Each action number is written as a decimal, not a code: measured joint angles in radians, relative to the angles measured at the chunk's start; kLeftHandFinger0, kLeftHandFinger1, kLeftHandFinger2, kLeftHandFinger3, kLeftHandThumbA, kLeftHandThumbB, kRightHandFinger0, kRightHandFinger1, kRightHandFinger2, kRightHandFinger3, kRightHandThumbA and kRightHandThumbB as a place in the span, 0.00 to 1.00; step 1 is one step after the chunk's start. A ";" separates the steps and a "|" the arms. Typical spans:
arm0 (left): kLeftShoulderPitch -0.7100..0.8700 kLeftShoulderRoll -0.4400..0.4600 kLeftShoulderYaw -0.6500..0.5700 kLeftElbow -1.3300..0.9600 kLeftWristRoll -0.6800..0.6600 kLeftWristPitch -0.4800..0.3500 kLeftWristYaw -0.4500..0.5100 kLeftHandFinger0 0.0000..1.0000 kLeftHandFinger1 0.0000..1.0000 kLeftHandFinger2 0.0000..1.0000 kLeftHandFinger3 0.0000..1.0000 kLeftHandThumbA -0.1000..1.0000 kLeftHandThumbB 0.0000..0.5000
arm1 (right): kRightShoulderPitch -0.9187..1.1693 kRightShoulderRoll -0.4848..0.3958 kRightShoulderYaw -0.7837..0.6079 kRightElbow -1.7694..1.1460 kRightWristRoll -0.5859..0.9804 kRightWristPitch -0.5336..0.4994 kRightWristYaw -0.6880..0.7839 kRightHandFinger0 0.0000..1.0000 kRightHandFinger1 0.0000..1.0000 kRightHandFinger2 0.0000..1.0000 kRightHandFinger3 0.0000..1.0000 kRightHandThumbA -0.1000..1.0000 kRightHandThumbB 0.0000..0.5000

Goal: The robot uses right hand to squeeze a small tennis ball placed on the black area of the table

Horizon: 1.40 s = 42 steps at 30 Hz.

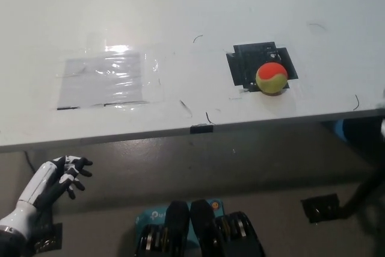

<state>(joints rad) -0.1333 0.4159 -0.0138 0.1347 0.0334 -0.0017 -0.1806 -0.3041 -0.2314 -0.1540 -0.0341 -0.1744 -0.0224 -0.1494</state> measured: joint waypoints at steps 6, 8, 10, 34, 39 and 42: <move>0.001 0.000 0.002 -0.001 0.000 -0.002 -0.005 0.35 0.42 0.54 0.62 0.88 0.16 | -0.191 0.018 0.026 -0.051 -0.017 0.011 0.000 0.14 0.22 0.37 0.53 0.22 0.57; 0.001 0.000 0.002 -0.001 0.001 -0.002 -0.006 0.34 0.41 0.53 0.62 0.88 0.18 | -0.217 0.026 0.044 -0.049 -0.023 0.015 0.002 0.15 0.28 0.51 0.63 0.23 0.56; 0.001 0.000 0.003 -0.001 0.001 -0.002 -0.008 0.34 0.41 0.52 0.62 0.86 0.11 | -0.239 0.027 0.073 -0.035 -0.029 0.024 0.009 0.52 0.68 0.70 0.76 0.29 0.64; -0.001 -0.001 0.011 -0.001 0.001 -0.010 -0.017 0.30 0.38 0.52 0.61 0.88 0.19 | -0.394 -0.103 0.422 0.295 -0.166 0.226 0.271 1.00 1.00 1.00 1.00 0.53 0.99; -0.001 -0.001 0.012 -0.003 0.001 -0.009 -0.023 0.32 0.40 0.52 0.61 0.86 0.13 | -0.414 -0.085 0.459 0.366 -0.202 0.232 0.274 1.00 1.00 1.00 1.00 0.58 1.00; -0.002 -0.001 0.013 -0.005 0.001 -0.009 -0.025 0.33 0.41 0.53 0.62 0.87 0.16 | -0.425 -0.064 0.467 0.400 -0.216 0.232 0.274 1.00 1.00 1.00 1.00 0.55 0.96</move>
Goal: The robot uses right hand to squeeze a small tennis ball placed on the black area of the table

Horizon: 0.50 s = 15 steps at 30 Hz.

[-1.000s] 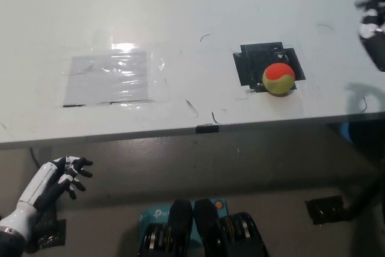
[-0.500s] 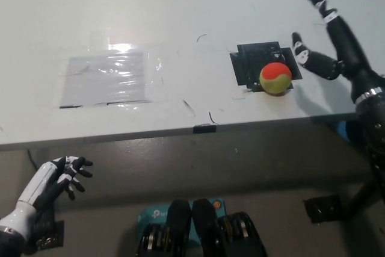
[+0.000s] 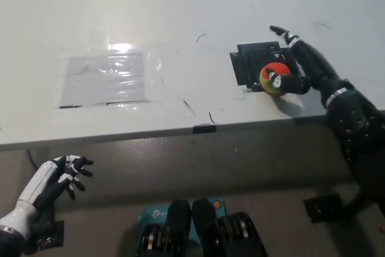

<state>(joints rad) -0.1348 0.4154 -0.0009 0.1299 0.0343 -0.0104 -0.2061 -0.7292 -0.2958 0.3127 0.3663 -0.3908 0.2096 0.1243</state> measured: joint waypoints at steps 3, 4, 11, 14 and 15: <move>-0.001 0.000 0.001 -0.002 -0.001 0.003 -0.002 0.32 0.40 0.51 0.60 0.86 0.19 | -0.014 0.025 0.002 0.039 -0.005 -0.001 0.000 1.00 1.00 1.00 1.00 0.52 0.96; -0.002 0.000 0.003 -0.002 -0.002 0.004 -0.004 0.32 0.40 0.53 0.61 0.89 0.19 | -0.020 0.035 0.004 0.060 -0.008 -0.001 -0.001 1.00 1.00 1.00 1.00 0.52 0.95; -0.007 0.000 0.003 -0.006 -0.001 0.005 -0.006 0.30 0.38 0.51 0.59 0.90 0.17 | -0.029 0.080 0.012 0.151 -0.035 -0.009 -0.021 1.00 1.00 1.00 1.00 0.49 0.93; -0.013 0.000 0.003 -0.006 -0.001 0.005 -0.006 0.30 0.38 0.50 0.59 0.91 0.16 | -0.040 0.082 0.021 0.205 -0.051 -0.020 -0.041 1.00 1.00 1.00 1.00 0.45 0.93; -0.015 0.000 0.002 -0.006 -0.001 0.005 -0.006 0.30 0.39 0.50 0.59 0.91 0.10 | -0.045 0.082 0.024 0.226 -0.058 -0.024 -0.048 1.00 1.00 1.00 1.00 0.45 0.95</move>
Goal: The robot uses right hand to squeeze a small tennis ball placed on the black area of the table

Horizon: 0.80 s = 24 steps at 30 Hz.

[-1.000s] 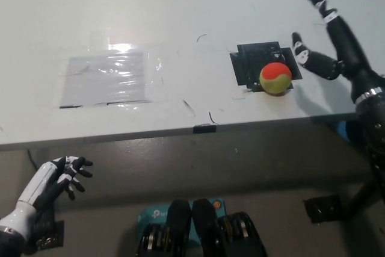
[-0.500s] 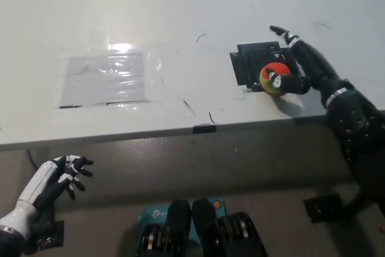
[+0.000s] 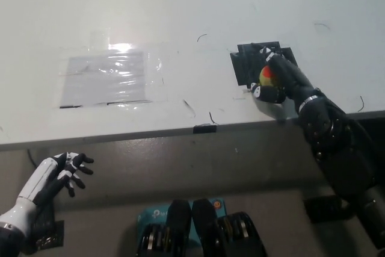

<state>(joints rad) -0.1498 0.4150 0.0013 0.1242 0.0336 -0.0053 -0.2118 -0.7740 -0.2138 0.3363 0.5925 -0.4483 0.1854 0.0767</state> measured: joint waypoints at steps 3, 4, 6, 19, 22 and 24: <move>-0.006 0.000 -0.002 -0.004 0.002 0.000 0.000 0.31 0.39 0.50 0.62 0.90 0.09 | -0.013 -0.007 0.016 0.076 -0.022 -0.013 -0.025 1.00 1.00 1.00 1.00 0.43 0.95; -0.009 0.000 -0.002 -0.008 0.003 0.002 0.000 0.31 0.40 0.51 0.62 0.89 0.08 | -0.021 -0.014 0.021 0.101 -0.031 -0.018 -0.033 1.00 1.00 1.00 1.00 0.43 0.94; -0.013 0.000 -0.002 -0.015 0.002 0.007 0.000 0.33 0.41 0.52 0.63 0.86 0.08 | -0.031 -0.028 0.028 0.136 -0.041 -0.026 -0.045 1.00 1.00 1.00 1.00 0.41 0.91; -0.042 0.000 -0.002 -0.020 0.001 0.017 -0.006 0.34 0.41 0.53 0.63 0.86 0.09 | -0.067 -0.056 0.072 0.255 -0.055 -0.106 -0.057 0.87 1.00 1.00 1.00 0.24 0.60; -0.054 0.000 -0.002 -0.010 0.001 0.014 -0.009 0.36 0.42 0.54 0.62 0.92 0.13 | -0.069 -0.064 0.084 0.266 -0.054 -0.149 -0.053 0.10 0.26 0.62 1.00 0.22 0.47; -0.060 0.000 -0.002 0.003 0.001 0.011 -0.010 0.34 0.41 0.53 0.61 0.94 0.16 | -0.070 -0.072 0.110 0.260 -0.062 -0.166 -0.051 0.04 0.22 0.63 1.00 0.27 0.48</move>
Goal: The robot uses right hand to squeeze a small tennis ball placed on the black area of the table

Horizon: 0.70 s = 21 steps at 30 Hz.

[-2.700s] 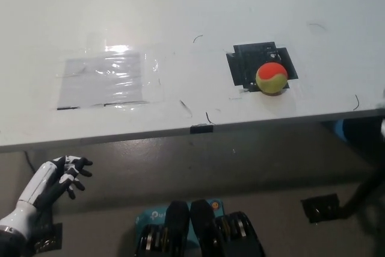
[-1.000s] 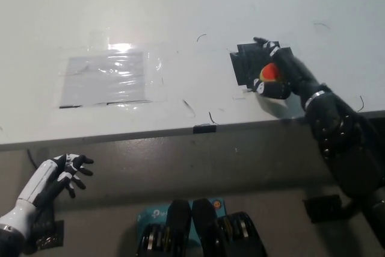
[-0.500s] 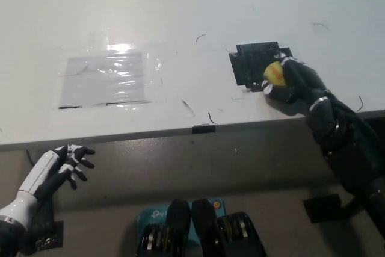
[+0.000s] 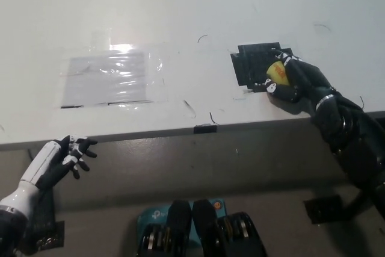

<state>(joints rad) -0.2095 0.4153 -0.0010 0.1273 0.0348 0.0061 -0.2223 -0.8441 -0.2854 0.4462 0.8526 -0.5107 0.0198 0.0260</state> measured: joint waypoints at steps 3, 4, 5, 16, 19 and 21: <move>-0.008 0.000 0.000 0.012 0.000 -0.005 -0.004 0.34 0.41 0.54 0.62 0.94 0.17 | -0.012 -0.014 0.066 -0.018 -0.036 -0.007 0.001 0.14 0.31 0.64 1.00 0.21 0.49; -0.009 0.000 0.000 0.012 0.000 -0.007 -0.005 0.33 0.41 0.54 0.62 0.94 0.15 | -0.014 -0.017 0.081 -0.023 -0.045 -0.006 0.001 0.14 0.30 0.60 1.00 0.17 0.47; -0.010 0.000 0.000 0.012 0.000 -0.008 -0.005 0.34 0.41 0.54 0.61 0.94 0.17 | -0.016 -0.018 0.093 -0.026 -0.055 -0.006 0.001 0.01 0.12 0.43 1.00 0.01 0.30; -0.016 0.000 0.004 0.034 -0.001 -0.026 -0.008 0.29 0.37 0.50 0.57 0.95 0.22 | 0.002 -0.020 0.176 -0.012 -0.169 -0.063 -0.155 0.00 0.26 0.59 0.10 0.00 0.00; -0.017 0.000 0.005 0.049 -0.002 -0.037 -0.008 0.30 0.38 0.51 0.58 0.96 0.25 | 0.008 -0.018 0.184 -0.002 -0.191 -0.072 -0.200 0.00 0.19 0.50 0.21 0.00 0.00; -0.017 0.000 0.005 0.051 -0.002 -0.039 -0.008 0.31 0.40 0.52 0.58 0.98 0.26 | 0.015 -0.015 0.183 0.009 -0.200 -0.080 -0.240 0.00 0.15 0.42 0.20 0.00 0.00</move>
<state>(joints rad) -0.2263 0.4153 0.0039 0.1788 0.0331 -0.0329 -0.2304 -0.8291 -0.3005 0.6294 0.8613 -0.7104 -0.0599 -0.2137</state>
